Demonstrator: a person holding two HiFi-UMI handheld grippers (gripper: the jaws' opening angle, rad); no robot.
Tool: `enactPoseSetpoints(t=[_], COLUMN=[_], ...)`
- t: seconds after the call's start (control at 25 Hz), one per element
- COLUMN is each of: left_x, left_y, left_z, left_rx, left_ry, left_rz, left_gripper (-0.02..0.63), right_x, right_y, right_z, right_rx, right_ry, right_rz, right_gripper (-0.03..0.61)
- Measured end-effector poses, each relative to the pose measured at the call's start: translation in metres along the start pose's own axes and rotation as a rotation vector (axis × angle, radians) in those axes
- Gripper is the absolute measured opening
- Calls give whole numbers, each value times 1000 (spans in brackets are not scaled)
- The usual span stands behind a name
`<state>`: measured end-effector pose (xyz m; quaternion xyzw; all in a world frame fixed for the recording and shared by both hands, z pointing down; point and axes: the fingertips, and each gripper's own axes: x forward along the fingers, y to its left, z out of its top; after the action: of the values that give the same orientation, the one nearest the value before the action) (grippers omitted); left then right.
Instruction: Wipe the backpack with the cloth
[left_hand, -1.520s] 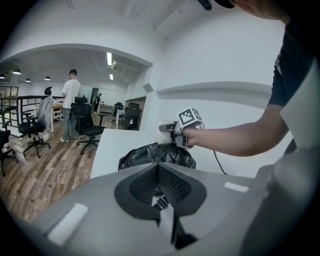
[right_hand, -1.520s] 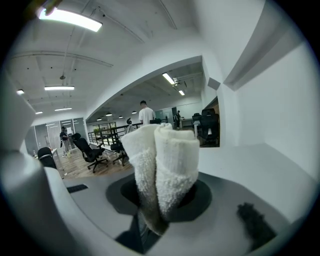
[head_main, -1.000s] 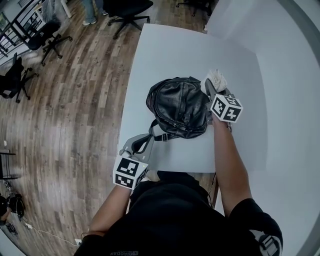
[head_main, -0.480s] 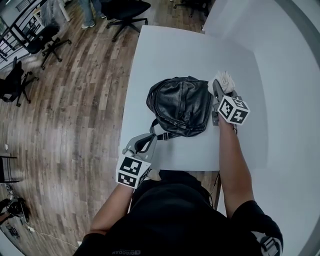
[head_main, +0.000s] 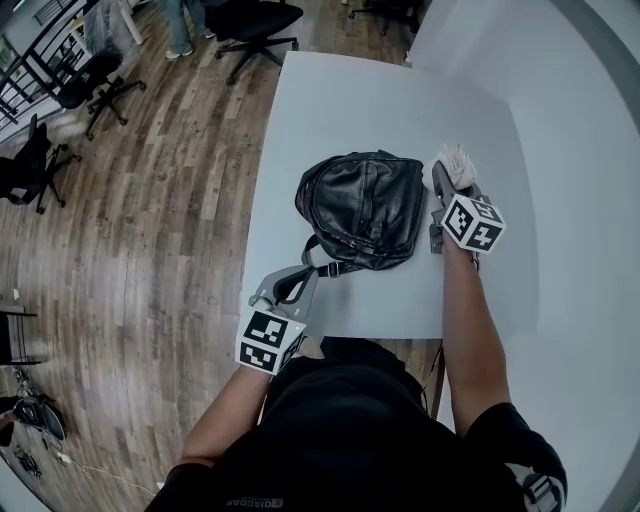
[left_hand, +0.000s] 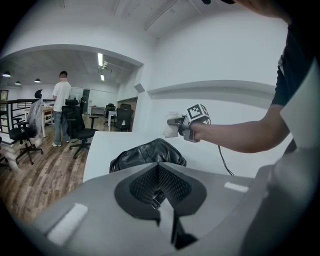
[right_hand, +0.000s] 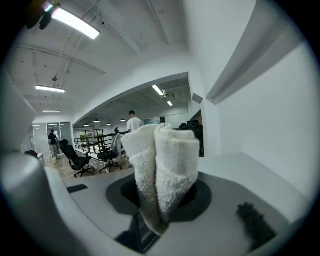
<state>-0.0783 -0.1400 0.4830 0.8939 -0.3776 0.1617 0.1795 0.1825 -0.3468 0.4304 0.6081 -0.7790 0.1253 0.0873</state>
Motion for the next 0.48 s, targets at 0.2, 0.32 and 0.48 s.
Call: enactPoseSetpoints(t=[0.2, 0.32, 0.48], left_x=[-4, -7, -13], left_y=[6, 14, 20], left_z=[4, 2, -1], left_rx=[-104, -192, -211], left_ry=[-18, -27, -27], left_rz=[10, 21, 50], left_gripper=[6, 6, 6], right_x=[-1, 9, 30], right_y=[27, 53, 89], right_z=[0, -10, -36], right_rx=[19, 18, 4], right_ry=[-9, 9, 72], right_rz=[69, 125, 197], right_gripper=[101, 101, 101])
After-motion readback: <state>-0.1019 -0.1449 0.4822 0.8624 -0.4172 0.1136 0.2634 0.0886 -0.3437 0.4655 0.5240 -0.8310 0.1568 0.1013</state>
